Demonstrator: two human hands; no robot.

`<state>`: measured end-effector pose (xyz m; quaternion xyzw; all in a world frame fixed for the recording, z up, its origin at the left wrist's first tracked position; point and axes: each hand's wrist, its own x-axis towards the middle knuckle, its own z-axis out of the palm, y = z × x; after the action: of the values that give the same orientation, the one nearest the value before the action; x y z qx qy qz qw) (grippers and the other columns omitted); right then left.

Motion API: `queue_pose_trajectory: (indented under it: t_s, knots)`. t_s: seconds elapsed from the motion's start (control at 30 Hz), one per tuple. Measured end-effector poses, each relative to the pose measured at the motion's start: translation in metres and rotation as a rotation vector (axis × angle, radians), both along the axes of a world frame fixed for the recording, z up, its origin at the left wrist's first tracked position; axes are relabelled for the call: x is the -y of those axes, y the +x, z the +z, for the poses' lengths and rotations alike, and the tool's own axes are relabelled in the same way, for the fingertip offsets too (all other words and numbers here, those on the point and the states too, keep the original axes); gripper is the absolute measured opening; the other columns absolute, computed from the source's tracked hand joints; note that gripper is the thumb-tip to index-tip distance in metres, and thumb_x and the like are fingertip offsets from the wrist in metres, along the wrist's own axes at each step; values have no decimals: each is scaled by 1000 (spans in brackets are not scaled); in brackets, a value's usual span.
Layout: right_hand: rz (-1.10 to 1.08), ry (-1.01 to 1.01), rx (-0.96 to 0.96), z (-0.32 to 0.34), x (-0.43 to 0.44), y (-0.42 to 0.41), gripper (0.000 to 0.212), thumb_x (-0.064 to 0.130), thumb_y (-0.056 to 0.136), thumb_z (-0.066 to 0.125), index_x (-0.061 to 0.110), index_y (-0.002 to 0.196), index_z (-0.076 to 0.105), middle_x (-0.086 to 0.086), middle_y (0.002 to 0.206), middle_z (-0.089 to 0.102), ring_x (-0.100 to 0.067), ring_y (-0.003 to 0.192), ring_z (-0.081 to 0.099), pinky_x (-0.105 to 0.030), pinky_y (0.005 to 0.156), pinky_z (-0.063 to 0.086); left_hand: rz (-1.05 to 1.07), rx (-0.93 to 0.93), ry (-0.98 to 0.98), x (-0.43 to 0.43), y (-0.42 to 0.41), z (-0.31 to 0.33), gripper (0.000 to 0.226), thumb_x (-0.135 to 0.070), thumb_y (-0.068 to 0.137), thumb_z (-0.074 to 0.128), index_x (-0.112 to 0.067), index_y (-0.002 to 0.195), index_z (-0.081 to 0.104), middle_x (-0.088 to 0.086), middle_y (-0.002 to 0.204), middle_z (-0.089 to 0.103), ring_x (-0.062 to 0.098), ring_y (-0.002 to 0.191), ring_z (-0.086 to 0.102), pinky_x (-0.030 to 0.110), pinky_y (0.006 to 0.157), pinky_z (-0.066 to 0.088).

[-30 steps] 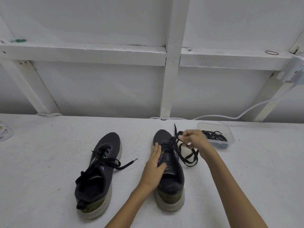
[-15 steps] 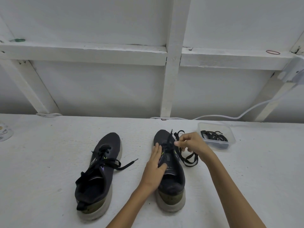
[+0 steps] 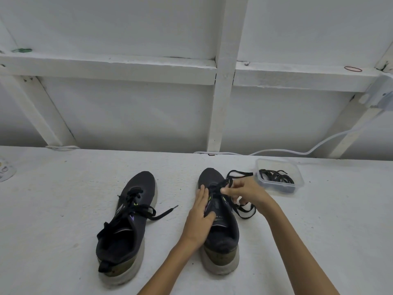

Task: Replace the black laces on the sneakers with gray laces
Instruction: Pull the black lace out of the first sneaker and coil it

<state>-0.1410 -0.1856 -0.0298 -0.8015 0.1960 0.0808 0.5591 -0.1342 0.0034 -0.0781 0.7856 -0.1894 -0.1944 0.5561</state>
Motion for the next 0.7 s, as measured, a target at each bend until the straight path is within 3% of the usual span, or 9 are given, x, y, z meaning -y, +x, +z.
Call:
queue_pose_trajectory:
  t_s: [0.17, 0.3, 0.4, 0.53, 0.6, 0.7]
  knots:
    - [-164, -24, 163, 10, 4, 7, 30, 17, 84, 75, -11, 85, 66, -5, 58, 61, -13, 51, 53, -18, 46, 35, -9, -16, 1, -1, 1, -1, 69, 0, 94, 47, -21, 153, 18, -17, 159, 6, 1, 147, 4, 28, 122, 9]
    - [-426, 75, 317, 17, 11, 11, 14, 17, 88, 70, 7, 80, 66, -8, 74, 62, -12, 49, 52, -20, 47, 35, -13, -17, 5, -1, 0, 0, 69, -1, 95, 46, -21, 153, 17, -16, 159, 6, 1, 147, 3, 28, 122, 9]
    - [-341, 99, 252, 13, 8, 7, 21, 25, 88, 71, 6, 80, 65, -5, 72, 62, -12, 50, 53, -21, 46, 34, -5, -12, 2, 0, -1, 1, 69, 0, 94, 47, -20, 153, 16, -15, 160, 6, 0, 146, 4, 22, 120, 9]
    - [-32, 20, 41, 3, -1, -1, 24, 31, 81, 78, 12, 72, 67, -8, 76, 70, -10, 57, 57, -18, 49, 38, 0, -2, 13, 0, -1, 2, 71, 1, 93, 47, -19, 153, 17, -16, 159, 7, -1, 146, 5, 18, 118, 8]
    - [-9, 16, 69, -1, -4, -1, 22, 23, 81, 78, 15, 65, 65, -11, 80, 72, -9, 56, 57, -18, 49, 38, -1, -2, 11, -1, -1, 3, 70, 1, 93, 47, -20, 153, 17, -16, 159, 7, -2, 145, 5, 17, 117, 8]
    - [-118, 43, 170, 2, -2, 2, 20, 15, 90, 68, 3, 78, 58, -8, 73, 69, -11, 53, 63, -20, 47, 39, -10, -13, 18, -2, -1, 3, 70, 1, 93, 46, -21, 153, 17, -17, 159, 6, -2, 146, 3, 20, 119, 7]
